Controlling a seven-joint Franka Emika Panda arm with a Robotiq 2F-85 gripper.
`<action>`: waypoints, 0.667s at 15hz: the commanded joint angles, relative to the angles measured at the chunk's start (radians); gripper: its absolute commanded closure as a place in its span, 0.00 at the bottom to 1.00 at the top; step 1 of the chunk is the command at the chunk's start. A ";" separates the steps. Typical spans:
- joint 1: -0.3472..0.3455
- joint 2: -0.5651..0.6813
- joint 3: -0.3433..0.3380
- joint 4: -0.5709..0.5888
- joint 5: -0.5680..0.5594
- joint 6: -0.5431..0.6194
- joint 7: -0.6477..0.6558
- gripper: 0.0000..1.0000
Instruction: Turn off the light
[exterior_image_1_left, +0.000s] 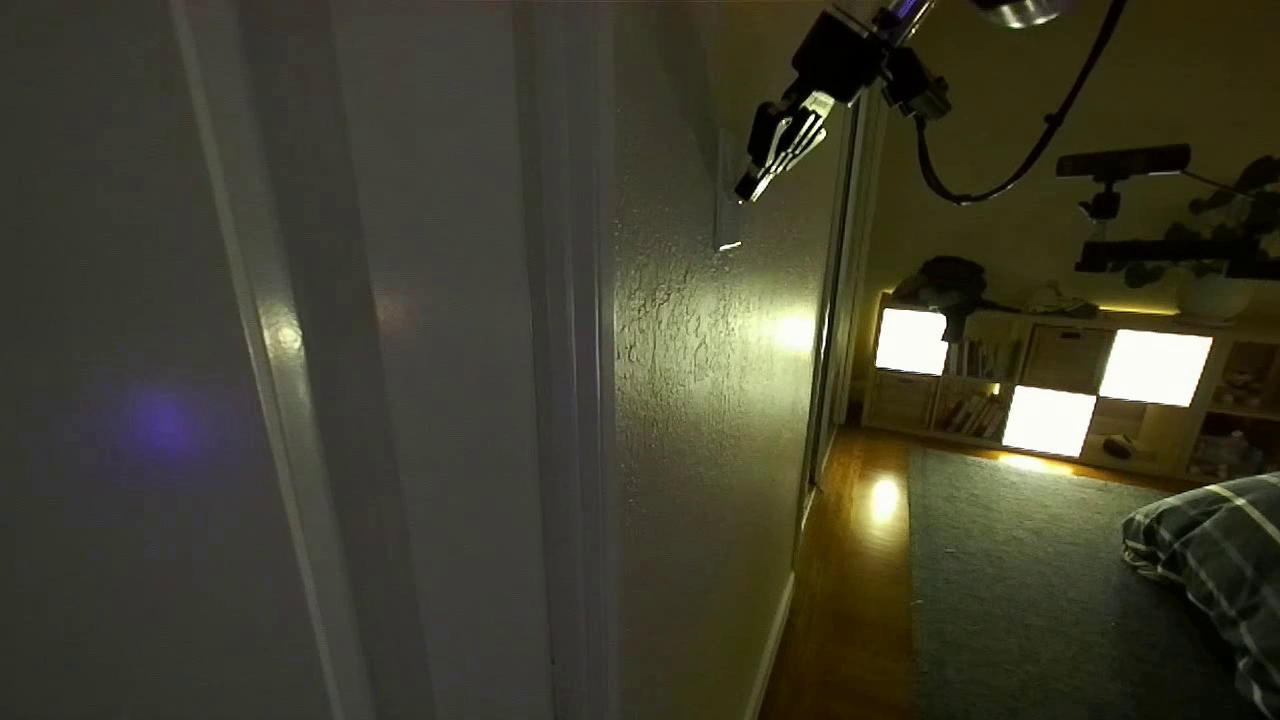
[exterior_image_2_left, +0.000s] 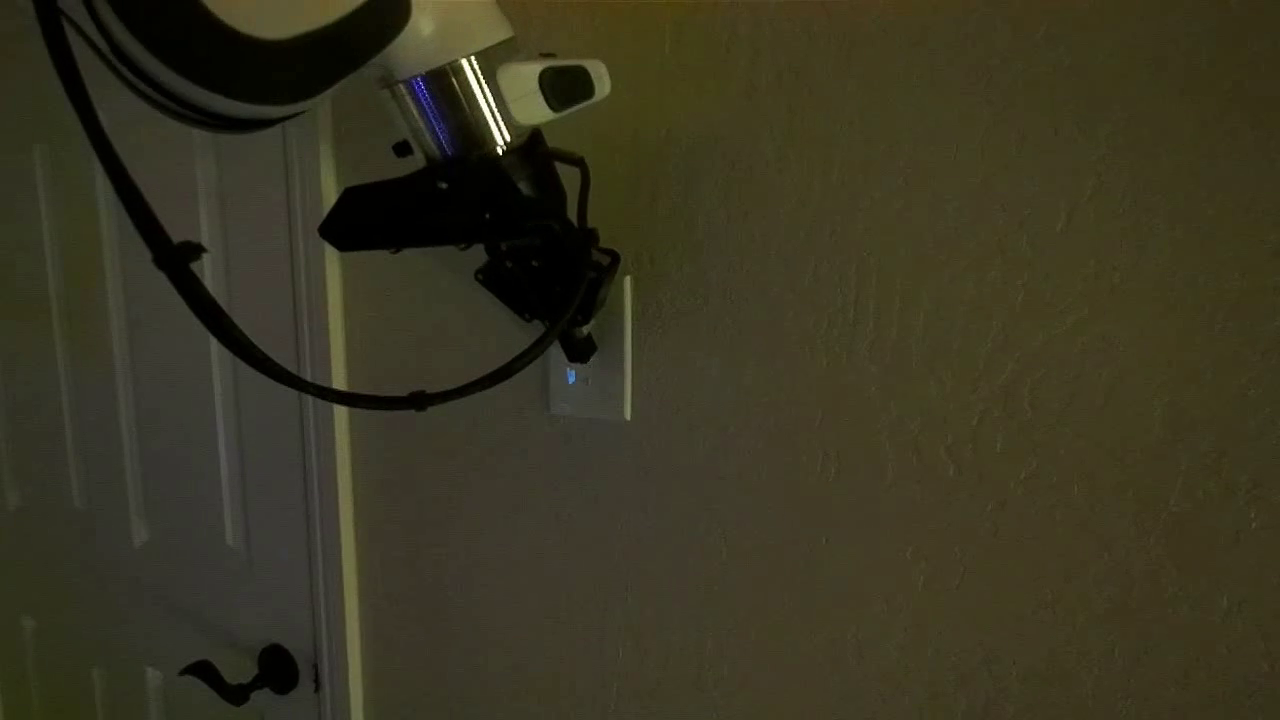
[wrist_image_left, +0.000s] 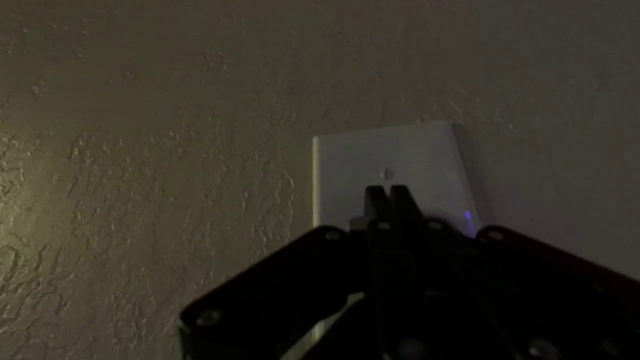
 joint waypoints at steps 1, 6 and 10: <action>-0.023 -0.005 0.012 -0.037 0.032 0.011 -0.025 0.92; -0.015 -0.060 -0.010 -0.067 -0.049 -0.064 0.022 0.92; -0.021 -0.104 -0.013 -0.072 -0.045 -0.321 0.005 0.94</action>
